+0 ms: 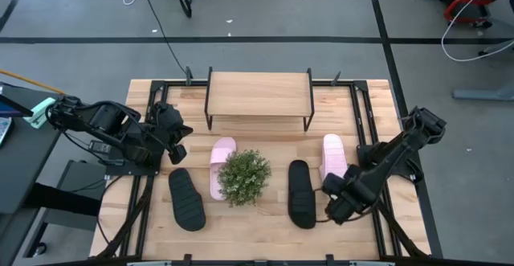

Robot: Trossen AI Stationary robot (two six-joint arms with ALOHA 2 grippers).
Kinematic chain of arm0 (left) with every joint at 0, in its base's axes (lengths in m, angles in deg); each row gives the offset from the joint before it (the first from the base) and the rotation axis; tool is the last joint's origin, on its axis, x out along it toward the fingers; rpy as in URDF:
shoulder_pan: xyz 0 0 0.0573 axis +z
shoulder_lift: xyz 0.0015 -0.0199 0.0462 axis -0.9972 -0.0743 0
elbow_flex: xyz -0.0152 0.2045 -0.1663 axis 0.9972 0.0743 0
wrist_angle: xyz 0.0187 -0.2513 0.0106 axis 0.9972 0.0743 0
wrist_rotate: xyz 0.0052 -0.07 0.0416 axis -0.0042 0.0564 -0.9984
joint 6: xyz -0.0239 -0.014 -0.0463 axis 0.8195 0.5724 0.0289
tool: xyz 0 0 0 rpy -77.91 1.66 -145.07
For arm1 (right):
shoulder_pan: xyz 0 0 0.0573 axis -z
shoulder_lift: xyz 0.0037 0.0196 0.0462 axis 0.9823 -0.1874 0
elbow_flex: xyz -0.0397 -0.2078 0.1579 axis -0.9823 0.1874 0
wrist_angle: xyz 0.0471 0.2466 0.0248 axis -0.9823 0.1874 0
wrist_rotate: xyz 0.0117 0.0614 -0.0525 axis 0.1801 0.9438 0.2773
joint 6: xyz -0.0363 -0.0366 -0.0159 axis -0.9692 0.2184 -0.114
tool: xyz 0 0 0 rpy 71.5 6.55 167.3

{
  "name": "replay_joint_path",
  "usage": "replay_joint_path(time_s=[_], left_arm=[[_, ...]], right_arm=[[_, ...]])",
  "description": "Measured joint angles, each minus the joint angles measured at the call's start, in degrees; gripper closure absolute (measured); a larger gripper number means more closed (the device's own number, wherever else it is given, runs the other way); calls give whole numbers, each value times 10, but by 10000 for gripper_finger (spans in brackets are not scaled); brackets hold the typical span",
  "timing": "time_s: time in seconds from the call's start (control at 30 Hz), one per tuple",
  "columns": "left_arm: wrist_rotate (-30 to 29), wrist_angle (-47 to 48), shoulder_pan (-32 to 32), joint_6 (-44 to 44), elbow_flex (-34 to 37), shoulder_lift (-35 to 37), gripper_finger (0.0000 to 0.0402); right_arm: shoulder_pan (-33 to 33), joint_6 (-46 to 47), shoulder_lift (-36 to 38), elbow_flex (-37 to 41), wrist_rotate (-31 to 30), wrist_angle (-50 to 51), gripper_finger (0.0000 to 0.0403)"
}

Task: Pick and place slides into the shelf
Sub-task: Put the right pink slipper on the shelf

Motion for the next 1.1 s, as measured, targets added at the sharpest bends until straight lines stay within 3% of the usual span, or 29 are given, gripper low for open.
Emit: replay_joint_path(time_s=[0.3,0.57,0.7,0.87,1.1], left_arm=[[-2,0,0,0,0,0,394],[-2,0,0,0,0,0,375],[-2,0,0,0,0,0,381],[-2,0,0,15,0,0,392],[-2,0,-2,19,0,0,383]], right_arm=[[84,-3,23,0,-6,2,76],[170,1,48,6,-82,36,85],[221,7,72,56,-86,-11,92],[267,16,113,157,-38,-136,107],[296,30,167,215,-28,-158,130]])
